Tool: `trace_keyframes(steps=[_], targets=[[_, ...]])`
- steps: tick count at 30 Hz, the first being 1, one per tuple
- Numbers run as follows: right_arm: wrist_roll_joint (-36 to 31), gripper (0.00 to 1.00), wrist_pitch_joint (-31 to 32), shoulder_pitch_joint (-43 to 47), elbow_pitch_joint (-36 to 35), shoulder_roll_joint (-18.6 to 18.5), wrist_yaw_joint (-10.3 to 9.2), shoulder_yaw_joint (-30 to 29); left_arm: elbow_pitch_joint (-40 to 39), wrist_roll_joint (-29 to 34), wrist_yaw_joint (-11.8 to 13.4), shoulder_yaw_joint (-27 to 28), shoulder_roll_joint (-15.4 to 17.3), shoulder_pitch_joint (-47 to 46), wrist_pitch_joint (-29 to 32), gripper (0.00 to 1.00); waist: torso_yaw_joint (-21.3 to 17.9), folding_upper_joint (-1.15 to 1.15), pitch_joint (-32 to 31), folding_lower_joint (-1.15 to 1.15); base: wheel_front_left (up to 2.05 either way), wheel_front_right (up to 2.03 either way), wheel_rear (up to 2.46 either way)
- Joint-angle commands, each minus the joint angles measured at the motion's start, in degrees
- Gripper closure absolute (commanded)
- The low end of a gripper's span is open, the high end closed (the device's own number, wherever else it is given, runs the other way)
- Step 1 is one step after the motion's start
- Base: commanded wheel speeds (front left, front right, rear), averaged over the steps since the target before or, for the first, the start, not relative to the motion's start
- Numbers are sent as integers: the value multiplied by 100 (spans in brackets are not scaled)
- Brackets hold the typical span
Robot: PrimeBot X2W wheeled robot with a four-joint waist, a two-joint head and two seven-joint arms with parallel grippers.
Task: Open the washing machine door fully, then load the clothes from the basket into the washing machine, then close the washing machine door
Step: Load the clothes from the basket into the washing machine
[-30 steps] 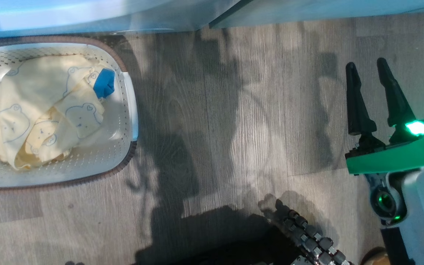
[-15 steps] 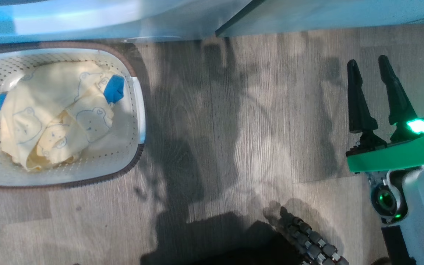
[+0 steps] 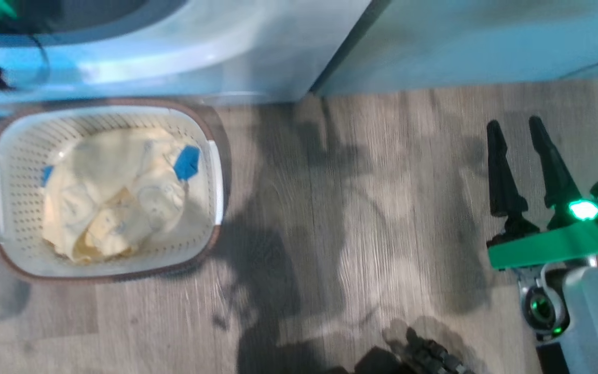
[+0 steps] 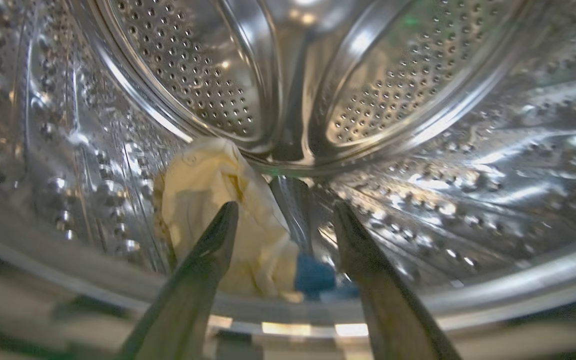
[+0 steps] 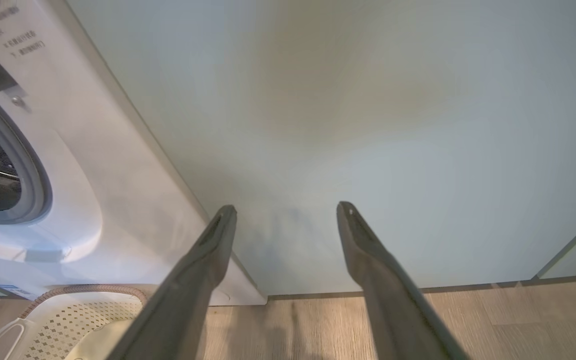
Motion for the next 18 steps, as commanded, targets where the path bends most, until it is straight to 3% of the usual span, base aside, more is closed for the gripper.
trace_keyframes(steps=[1, 8, 18], targets=[[-46, 0, -38, 162, -132, 3, -15, 36, -225, -51, -4, 92, 200, 139, -28, 0, 93, 0, -261, 0, 0, 0, 0], [-84, 0, -38, 468, -72, 3, -15, -64, -831, -240, -4, 309, 75, 1358, -28, 0, 258, 0, -946, 0, 0, 0, 0], [-154, 0, -38, 987, -27, -48, -15, -189, -1998, -183, -5, 881, -345, 3407, -28, 0, 576, 0, -1884, 0, 0, 0, 0]])
